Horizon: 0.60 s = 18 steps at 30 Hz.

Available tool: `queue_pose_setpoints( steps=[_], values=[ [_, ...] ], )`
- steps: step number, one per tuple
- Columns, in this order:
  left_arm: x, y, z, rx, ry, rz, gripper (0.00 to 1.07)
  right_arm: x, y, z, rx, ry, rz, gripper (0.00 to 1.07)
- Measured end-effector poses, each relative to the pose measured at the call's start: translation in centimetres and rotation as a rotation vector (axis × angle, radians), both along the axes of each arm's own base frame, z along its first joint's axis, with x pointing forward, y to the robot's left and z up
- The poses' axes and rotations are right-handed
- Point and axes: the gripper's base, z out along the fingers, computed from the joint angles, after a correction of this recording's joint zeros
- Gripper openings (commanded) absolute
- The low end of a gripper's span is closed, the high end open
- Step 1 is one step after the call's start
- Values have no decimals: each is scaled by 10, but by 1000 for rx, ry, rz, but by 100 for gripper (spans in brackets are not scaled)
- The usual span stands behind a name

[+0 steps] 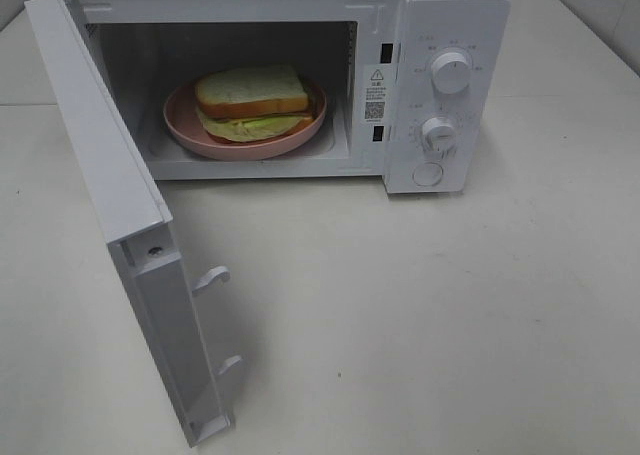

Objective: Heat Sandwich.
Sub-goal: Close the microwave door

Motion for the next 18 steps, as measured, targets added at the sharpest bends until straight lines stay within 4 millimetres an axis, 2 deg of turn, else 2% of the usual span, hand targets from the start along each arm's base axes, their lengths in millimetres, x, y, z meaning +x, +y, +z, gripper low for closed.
queue_pose_setpoints(
  steps=[7, 12, 13, 15, 16, 17, 18],
  values=[
    [1, -1, 4, -10, -8, -7, 98, 0, 0, 0, 0, 0, 0, 75],
    [13, 0, 13, 11, -8, -10, 95, 0, 0, 0, 0, 0, 0, 75],
    [16, 1, 13, 12, 2, -8, 93, 0, 0, 0, 0, 0, 0, 75],
    [27, 1, 15, 10, 28, -7, 82, 0, 0, 0, 0, 0, 0, 75],
    [27, 1, 15, 10, 28, -7, 82, 0, 0, 0, 0, 0, 0, 75],
    [31, 2, 16, 11, 36, -5, 78, 0, 0, 0, 0, 0, 0, 75],
    [40, 2, 16, 15, 50, -2, 66, 0, 0, 0, 0, 0, 0, 75]
  ],
)
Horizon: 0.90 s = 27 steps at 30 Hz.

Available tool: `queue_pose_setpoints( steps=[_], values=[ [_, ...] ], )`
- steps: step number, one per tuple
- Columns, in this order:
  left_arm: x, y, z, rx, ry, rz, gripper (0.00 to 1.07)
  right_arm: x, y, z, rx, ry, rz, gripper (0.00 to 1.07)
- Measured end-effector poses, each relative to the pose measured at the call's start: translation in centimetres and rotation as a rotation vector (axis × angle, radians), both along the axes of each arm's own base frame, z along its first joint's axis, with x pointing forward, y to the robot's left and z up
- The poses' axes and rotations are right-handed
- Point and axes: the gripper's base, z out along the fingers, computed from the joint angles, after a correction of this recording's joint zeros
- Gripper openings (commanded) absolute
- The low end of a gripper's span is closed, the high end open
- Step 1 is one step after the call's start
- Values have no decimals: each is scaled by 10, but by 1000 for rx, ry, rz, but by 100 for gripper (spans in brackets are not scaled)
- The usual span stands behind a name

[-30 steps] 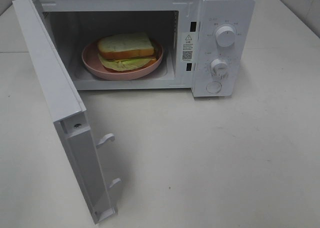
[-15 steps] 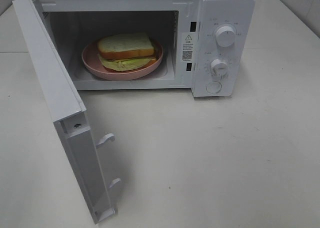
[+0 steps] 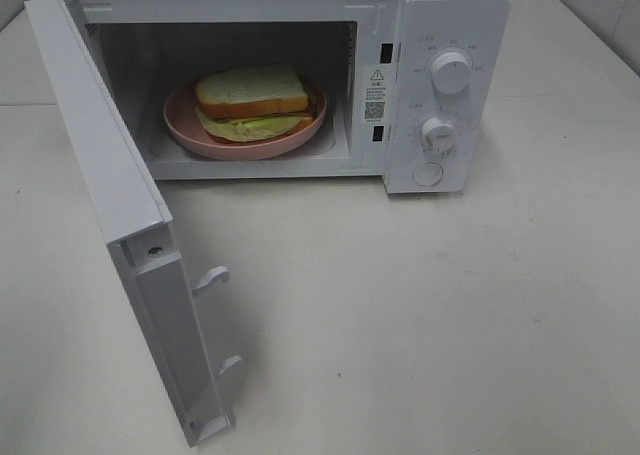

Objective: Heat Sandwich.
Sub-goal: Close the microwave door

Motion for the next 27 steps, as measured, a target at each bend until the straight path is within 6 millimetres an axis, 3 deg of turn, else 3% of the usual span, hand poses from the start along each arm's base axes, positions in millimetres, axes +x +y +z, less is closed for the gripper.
queue_pose_setpoints(
  steps=[2, 4, 5, 7, 8, 9, 10, 18, 27],
  values=[
    [10, 1, 0, -2, 24, 1, 52, 0, 0, 0, 0, 0, 0, 75],
    [15, 1, 0, -2, 34, 2, 47, 0, 0, 0, 0, 0, 0, 75],
    [24, 1, -1, -4, 56, 3, 35, 0, 0, 0, 0, 0, 0, 75],
    [33, 2, -1, -5, 72, 5, 23, 0, 0, 0, 0, 0, 0, 75],
    [33, 2, -1, -5, 72, 5, 23, 0, 0, 0, 0, 0, 0, 75],
    [39, 2, -2, -5, 83, 6, 17, 0, 0, 0, 0, 0, 0, 75],
    [50, 3, -4, -7, 101, 7, 2, 0, 0, 0, 0, 0, 0, 75],
    [85, 5, -13, -4, 42, 20, 0, 0, 0, 0, 0, 0, 0, 75],
    [114, 9, -49, 68, -195, 23, 0, 0, 0, 0, 0, 0, 0, 74]
  ],
)
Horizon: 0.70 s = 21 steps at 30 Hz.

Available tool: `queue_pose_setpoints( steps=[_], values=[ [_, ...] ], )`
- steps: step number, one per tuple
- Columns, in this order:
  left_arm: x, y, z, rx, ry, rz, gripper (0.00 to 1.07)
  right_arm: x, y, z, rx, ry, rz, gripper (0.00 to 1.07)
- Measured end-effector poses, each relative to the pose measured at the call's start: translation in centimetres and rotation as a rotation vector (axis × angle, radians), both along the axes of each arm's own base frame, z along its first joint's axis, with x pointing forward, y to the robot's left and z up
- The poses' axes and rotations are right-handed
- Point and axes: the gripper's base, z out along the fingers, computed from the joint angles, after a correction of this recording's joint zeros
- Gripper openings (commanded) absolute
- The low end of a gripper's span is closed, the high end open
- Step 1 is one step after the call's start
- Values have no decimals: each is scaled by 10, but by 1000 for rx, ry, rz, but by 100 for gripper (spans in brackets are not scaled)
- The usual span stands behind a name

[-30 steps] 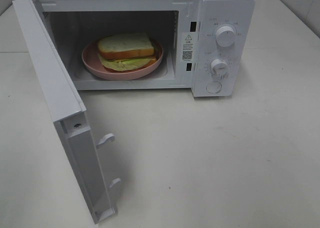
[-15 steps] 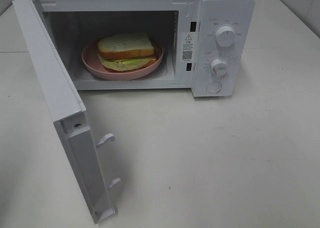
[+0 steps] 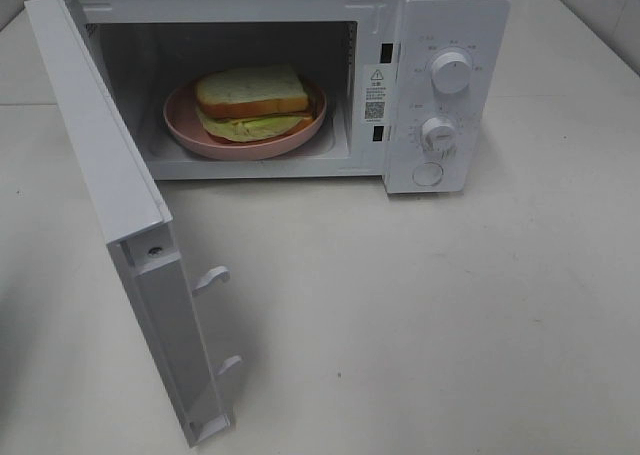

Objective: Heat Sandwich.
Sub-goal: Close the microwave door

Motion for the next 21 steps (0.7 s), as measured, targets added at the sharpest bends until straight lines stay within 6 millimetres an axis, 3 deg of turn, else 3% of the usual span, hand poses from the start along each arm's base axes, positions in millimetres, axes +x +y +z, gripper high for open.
queue_pose_setpoints(
  steps=[12, 21],
  values=[
    [31, -3, -37, 97, -57, -73, 0, 0, 0, 0, 0, 0, 0, 74],
    [49, -14, -55, 21, -63, -190, 0, 0, 0, 0, 0, 0, 0, 74]
  ],
)
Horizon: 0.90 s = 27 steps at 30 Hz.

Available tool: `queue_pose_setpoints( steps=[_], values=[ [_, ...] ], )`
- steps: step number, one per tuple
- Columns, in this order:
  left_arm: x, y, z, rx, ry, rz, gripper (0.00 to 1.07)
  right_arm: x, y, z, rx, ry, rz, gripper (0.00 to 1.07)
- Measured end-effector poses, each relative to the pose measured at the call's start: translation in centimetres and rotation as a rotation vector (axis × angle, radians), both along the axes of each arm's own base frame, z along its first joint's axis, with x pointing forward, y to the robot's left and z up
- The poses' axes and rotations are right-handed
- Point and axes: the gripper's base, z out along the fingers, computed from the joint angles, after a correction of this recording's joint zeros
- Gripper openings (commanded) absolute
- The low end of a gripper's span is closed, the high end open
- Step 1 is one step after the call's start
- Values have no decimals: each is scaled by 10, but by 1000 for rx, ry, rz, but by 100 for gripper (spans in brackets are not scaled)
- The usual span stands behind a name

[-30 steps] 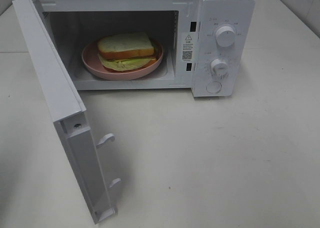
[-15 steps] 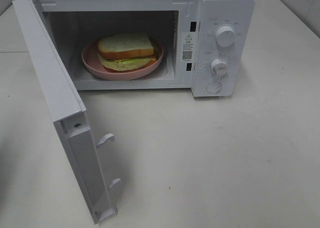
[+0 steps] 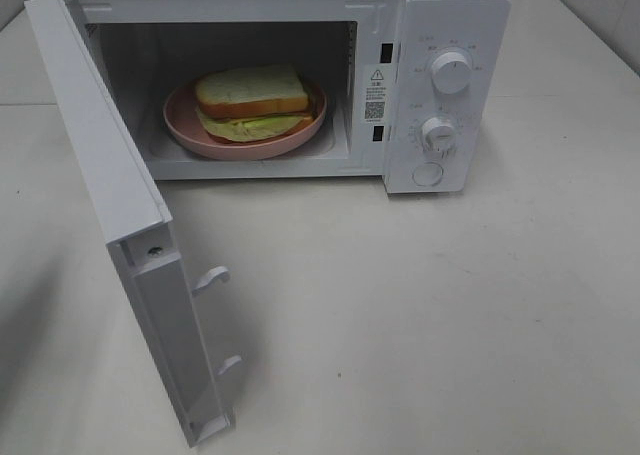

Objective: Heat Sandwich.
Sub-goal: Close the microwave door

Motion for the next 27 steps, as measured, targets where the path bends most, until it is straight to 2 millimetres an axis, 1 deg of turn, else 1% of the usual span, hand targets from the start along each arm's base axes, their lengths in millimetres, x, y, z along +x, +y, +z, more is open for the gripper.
queue_pose_setpoints(
  steps=[2, 3, 6, 9, 10, 14, 15, 17, 19, 20, 23, 25, 27],
  values=[
    [3, -4, -2, -10, -15, -43, 0, 0, 0, 0, 0, 0, 0, 74],
    [5, -7, -6, -22, -12, -80, 0, 0, 0, 0, 0, 0, 0, 74],
    [7, -10, -9, -34, -11, -108, 0, 0, 0, 0, 0, 0, 0, 74],
    [11, -18, -14, -45, -1, -159, 0, 0, 0, 0, 0, 0, 0, 74],
    [11, -18, -14, -45, -1, -159, 0, 0, 0, 0, 0, 0, 0, 74],
    [19, -34, -18, -47, 14, -235, 0, 0, 0, 0, 0, 0, 0, 73],
    [19, -34, -18, -47, 14, -235, 0, 0, 0, 0, 0, 0, 0, 73],
    [21, -41, -20, -37, 20, -267, 0, 0, 0, 0, 0, 0, 0, 72],
    [24, -52, -22, -36, 21, -314, 0, 0, 0, 0, 0, 0, 0, 71],
    [24, -52, -22, -36, 21, -314, 0, 0, 0, 0, 0, 0, 0, 71],
    [28, -62, -25, -39, 29, -349, 0, 0, 0, 0, 0, 0, 0, 71],
    [29, -64, -25, -42, 31, -352, 0, 0, 0, 0, 0, 0, 0, 71],
    [31, -73, -26, -46, 33, -376, 0, 0, 0, 0, 0, 0, 0, 71]
  ],
)
